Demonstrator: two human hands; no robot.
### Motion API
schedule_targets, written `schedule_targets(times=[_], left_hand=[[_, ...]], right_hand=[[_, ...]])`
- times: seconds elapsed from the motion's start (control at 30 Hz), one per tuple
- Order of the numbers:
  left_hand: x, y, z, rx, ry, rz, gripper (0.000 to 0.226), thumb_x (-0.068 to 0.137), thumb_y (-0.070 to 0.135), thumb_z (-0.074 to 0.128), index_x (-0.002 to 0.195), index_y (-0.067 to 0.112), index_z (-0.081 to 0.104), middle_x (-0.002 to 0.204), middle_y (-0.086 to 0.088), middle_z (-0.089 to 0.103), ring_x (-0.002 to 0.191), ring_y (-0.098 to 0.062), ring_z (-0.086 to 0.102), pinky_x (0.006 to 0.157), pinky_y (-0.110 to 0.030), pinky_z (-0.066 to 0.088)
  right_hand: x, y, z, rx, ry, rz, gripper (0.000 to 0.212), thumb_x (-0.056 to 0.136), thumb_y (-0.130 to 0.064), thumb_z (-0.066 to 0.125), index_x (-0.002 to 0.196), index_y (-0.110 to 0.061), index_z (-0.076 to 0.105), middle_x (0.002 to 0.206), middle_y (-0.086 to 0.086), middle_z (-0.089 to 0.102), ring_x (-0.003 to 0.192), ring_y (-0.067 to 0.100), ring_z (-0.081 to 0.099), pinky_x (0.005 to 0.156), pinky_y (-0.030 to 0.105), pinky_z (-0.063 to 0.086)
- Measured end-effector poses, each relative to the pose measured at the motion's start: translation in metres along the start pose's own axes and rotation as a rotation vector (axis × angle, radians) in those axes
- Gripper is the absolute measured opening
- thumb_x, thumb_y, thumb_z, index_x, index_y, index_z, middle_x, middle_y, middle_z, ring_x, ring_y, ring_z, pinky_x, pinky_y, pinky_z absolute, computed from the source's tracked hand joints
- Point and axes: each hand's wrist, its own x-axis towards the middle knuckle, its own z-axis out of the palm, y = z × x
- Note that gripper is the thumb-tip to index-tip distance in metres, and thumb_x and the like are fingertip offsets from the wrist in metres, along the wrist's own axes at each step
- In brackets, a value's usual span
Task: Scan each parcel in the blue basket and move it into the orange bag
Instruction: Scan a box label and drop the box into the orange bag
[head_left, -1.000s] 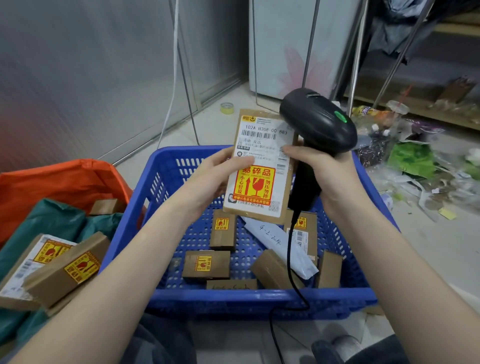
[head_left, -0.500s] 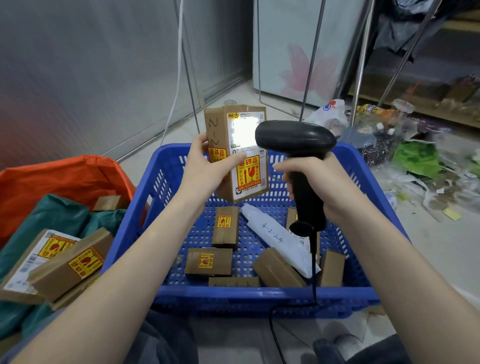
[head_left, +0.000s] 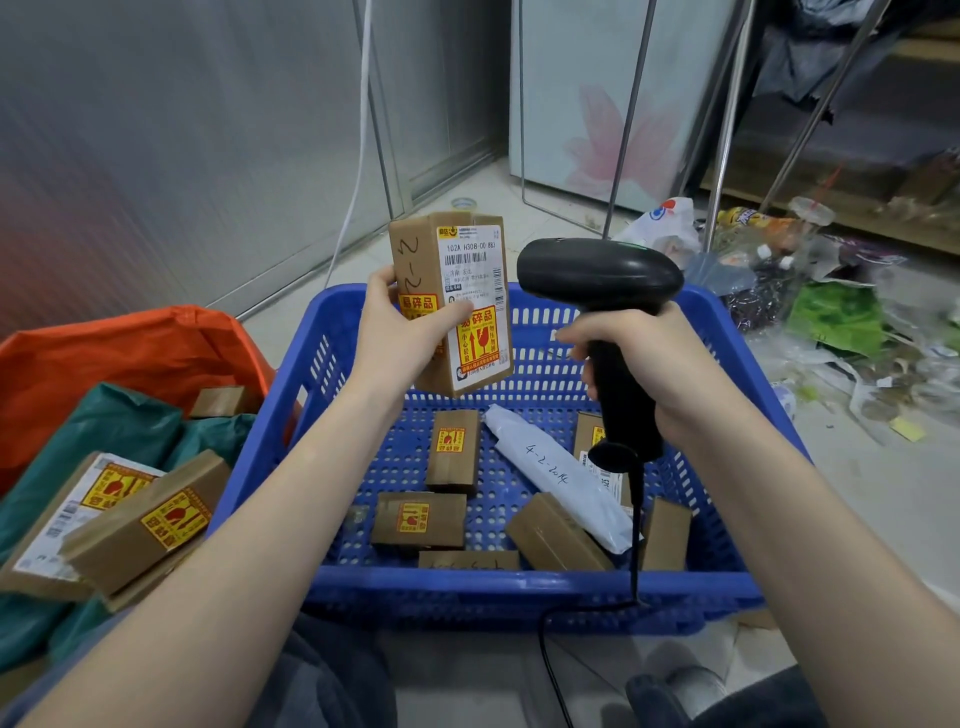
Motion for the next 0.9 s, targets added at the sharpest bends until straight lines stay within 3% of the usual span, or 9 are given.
schedule_targets(times=[0.27, 0.43, 0.5, 0.57, 0.67, 0.77, 0.9], left_hand=[[0.001, -0.001, 0.0, 0.001, 0.009, -0.003, 0.068, 0.082, 0.022, 0.073, 0.138, 0.021, 0.034, 0.116, 0.012, 0.049, 0.107, -0.007, 0.053, 0.077, -0.019, 0.042], [0.001, 0.0, 0.001, -0.01, 0.009, 0.005, 0.066, 0.084, 0.023, 0.072, 0.139, 0.021, 0.035, 0.116, 0.013, 0.05, 0.106, -0.007, 0.054, 0.071, -0.014, 0.042], [0.0, 0.003, 0.0, -0.029, 0.015, 0.014, 0.065, 0.084, 0.026, 0.071, 0.139, 0.022, 0.036, 0.115, 0.013, 0.052, 0.107, -0.008, 0.057, 0.074, -0.016, 0.045], [-0.001, 0.008, -0.002, -0.058, 0.026, 0.025, 0.064, 0.084, 0.029, 0.071, 0.138, 0.024, 0.038, 0.115, 0.013, 0.055, 0.106, -0.009, 0.061, 0.077, -0.019, 0.049], [-0.004, 0.018, -0.011, -0.094, 0.047, 0.054, 0.057, 0.087, 0.031, 0.068, 0.137, 0.026, 0.041, 0.108, 0.018, 0.058, 0.097, -0.003, 0.063, 0.067, -0.014, 0.05], [-0.009, 0.028, -0.031, -0.125, 0.058, 0.072, 0.052, 0.088, 0.029, 0.066, 0.134, 0.027, 0.042, 0.105, 0.019, 0.06, 0.09, -0.003, 0.066, 0.06, -0.012, 0.053], [-0.017, 0.037, -0.076, -0.107, 0.109, 0.103, 0.05, 0.086, 0.026, 0.069, 0.129, 0.027, 0.043, 0.11, 0.015, 0.061, 0.095, -0.005, 0.066, 0.068, -0.017, 0.054]], right_hand=[[0.001, 0.002, 0.0, 0.002, -0.008, -0.02, 0.014, 0.076, -0.007, 0.068, 0.066, -0.008, 0.059, 0.054, 0.001, 0.056, 0.046, 0.014, 0.05, 0.047, 0.024, 0.045], [0.001, 0.003, 0.0, 0.01, -0.003, -0.069, 0.01, 0.078, -0.012, 0.071, 0.081, -0.004, 0.065, 0.062, 0.003, 0.058, 0.051, 0.014, 0.054, 0.049, 0.025, 0.048], [0.0, 0.002, 0.002, 0.034, -0.015, -0.095, 0.014, 0.082, -0.018, 0.071, 0.091, -0.008, 0.066, 0.075, 0.004, 0.065, 0.055, 0.014, 0.057, 0.056, 0.027, 0.053], [-0.001, 0.0, 0.003, 0.049, -0.028, -0.119, 0.01, 0.085, -0.025, 0.07, 0.093, -0.021, 0.066, 0.088, 0.004, 0.07, 0.063, 0.015, 0.064, 0.072, 0.035, 0.057], [-0.004, -0.004, 0.007, 0.004, -0.025, -0.172, 0.007, 0.087, -0.034, 0.066, 0.094, -0.031, 0.064, 0.095, 0.004, 0.071, 0.074, 0.019, 0.071, 0.088, 0.041, 0.052], [-0.008, -0.01, 0.017, 0.023, -0.01, -0.186, 0.014, 0.087, -0.036, 0.066, 0.098, -0.028, 0.063, 0.091, 0.004, 0.071, 0.07, 0.021, 0.067, 0.084, 0.043, 0.054], [-0.014, -0.024, 0.044, 0.066, -0.021, -0.196, 0.021, 0.086, -0.03, 0.068, 0.095, -0.013, 0.064, 0.073, 0.002, 0.064, 0.061, 0.019, 0.056, 0.073, 0.041, 0.053]])
